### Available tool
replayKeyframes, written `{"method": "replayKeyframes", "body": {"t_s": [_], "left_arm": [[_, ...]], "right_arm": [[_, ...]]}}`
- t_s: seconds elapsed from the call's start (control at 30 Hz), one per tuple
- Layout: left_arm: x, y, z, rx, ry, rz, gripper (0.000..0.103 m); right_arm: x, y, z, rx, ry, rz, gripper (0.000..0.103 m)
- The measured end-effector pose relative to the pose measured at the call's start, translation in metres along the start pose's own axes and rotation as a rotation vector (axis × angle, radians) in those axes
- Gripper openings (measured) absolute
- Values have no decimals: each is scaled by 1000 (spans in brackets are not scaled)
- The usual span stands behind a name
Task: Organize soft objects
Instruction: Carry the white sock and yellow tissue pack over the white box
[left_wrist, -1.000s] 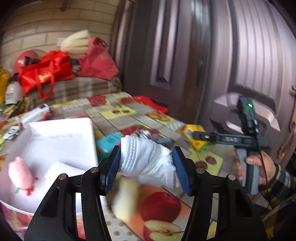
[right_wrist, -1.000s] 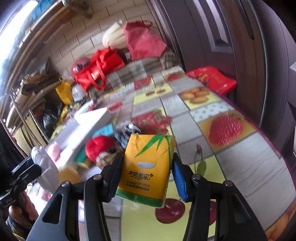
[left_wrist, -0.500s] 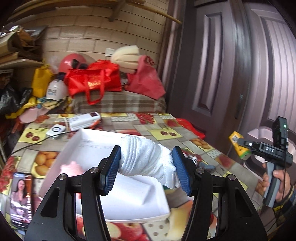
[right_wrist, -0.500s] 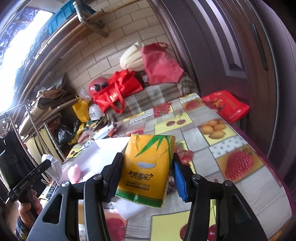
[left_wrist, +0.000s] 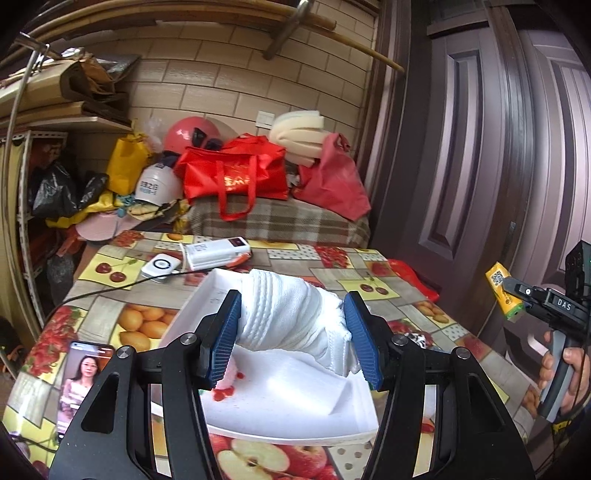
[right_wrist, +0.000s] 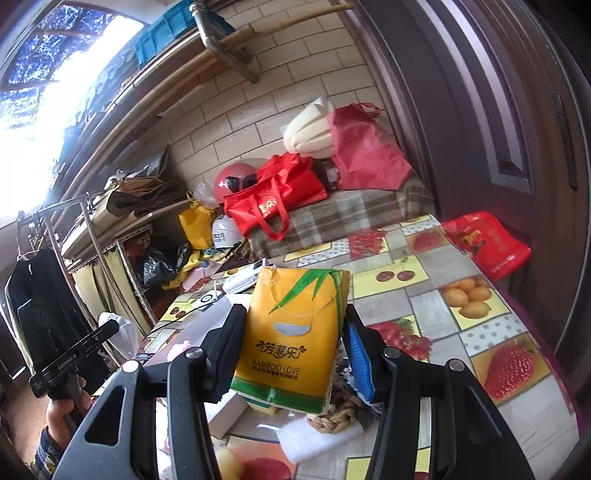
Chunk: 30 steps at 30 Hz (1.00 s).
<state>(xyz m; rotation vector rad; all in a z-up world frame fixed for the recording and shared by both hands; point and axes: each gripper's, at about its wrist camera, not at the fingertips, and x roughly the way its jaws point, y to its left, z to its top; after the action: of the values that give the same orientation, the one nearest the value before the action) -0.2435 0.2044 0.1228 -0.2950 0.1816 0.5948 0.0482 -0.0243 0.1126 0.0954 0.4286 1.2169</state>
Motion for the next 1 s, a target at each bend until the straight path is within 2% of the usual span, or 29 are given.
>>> {"method": "replayKeyframes", "body": {"t_s": [0.57, 1.0], "left_arm": [[-21, 35, 9, -52, -28, 107, 57], [-17, 45, 28, -62, -31, 143, 57]], "right_arm": [[17, 31, 10, -53, 4, 82, 52], [38, 44, 15, -62, 46, 120, 52]]}}
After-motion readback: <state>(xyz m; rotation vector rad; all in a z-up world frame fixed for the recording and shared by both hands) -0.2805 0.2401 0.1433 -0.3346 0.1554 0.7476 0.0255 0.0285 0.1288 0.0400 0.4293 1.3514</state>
